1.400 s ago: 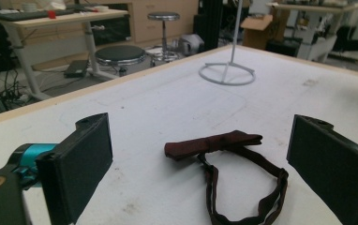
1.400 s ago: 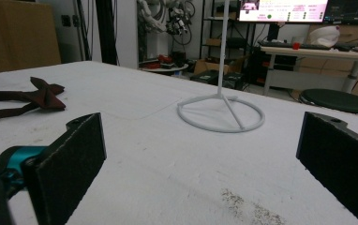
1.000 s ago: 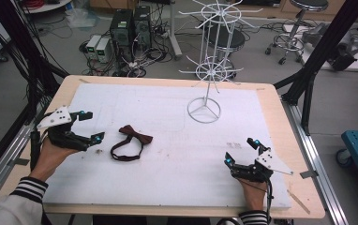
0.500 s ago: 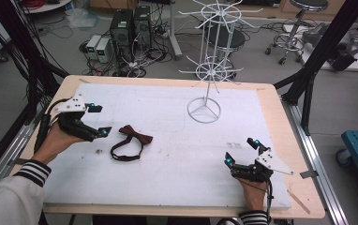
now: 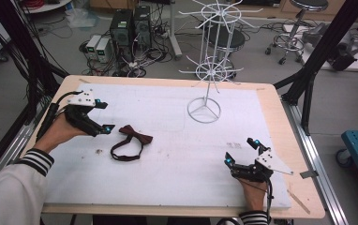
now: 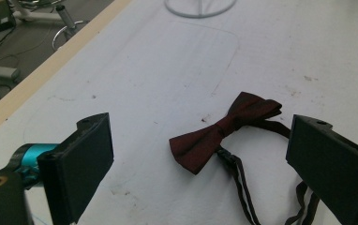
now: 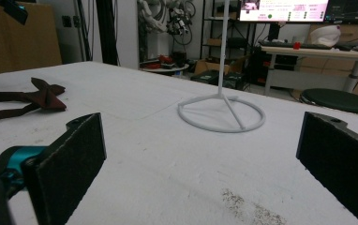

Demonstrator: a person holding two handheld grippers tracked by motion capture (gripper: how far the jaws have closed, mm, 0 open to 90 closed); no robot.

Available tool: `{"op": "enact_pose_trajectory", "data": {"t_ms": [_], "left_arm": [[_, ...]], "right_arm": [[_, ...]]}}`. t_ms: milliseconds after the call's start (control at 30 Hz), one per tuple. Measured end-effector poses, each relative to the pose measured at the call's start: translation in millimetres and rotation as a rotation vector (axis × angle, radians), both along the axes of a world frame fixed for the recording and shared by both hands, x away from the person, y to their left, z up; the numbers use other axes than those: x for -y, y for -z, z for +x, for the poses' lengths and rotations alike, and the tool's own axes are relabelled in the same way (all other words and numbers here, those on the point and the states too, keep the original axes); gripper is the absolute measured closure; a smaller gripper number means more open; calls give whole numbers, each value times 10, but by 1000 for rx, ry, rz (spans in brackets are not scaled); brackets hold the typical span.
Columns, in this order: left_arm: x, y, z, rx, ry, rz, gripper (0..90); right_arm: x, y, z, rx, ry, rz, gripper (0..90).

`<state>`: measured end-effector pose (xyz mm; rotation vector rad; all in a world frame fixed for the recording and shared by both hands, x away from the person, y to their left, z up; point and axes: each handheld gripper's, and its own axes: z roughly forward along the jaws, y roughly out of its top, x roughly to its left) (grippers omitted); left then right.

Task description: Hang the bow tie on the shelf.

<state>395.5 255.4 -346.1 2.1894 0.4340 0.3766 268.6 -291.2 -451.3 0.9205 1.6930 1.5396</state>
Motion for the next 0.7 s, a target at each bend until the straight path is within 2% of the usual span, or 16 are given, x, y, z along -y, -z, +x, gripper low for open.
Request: {"op": "enact_pose_trajectory", "data": {"t_ms": [100,167,300,467,500,633,700], "left_arm": [[44,62,30,-14,15,33,86],[73,118,65,-24,22,73,86],[126,208,121,-47,23,111,99],[209,300,163,-34,28,177,121],[226,319,168,-32,26,177,121],[268,394,206,-33,27,231,141],[283,423,224,-39,30,242,142]], "right_arm": [[1,0,0,-2,-2,3,9],[-1,1,-2,-4,-2,3,9],[1,0,-1,-3,-1,5,9],[1,1,-3,-6,1,10,9],[1,1,-3,-6,1,10,9],[7,2,0,-4,2,11,10],[7,2,0,-4,2,11,9]]}}
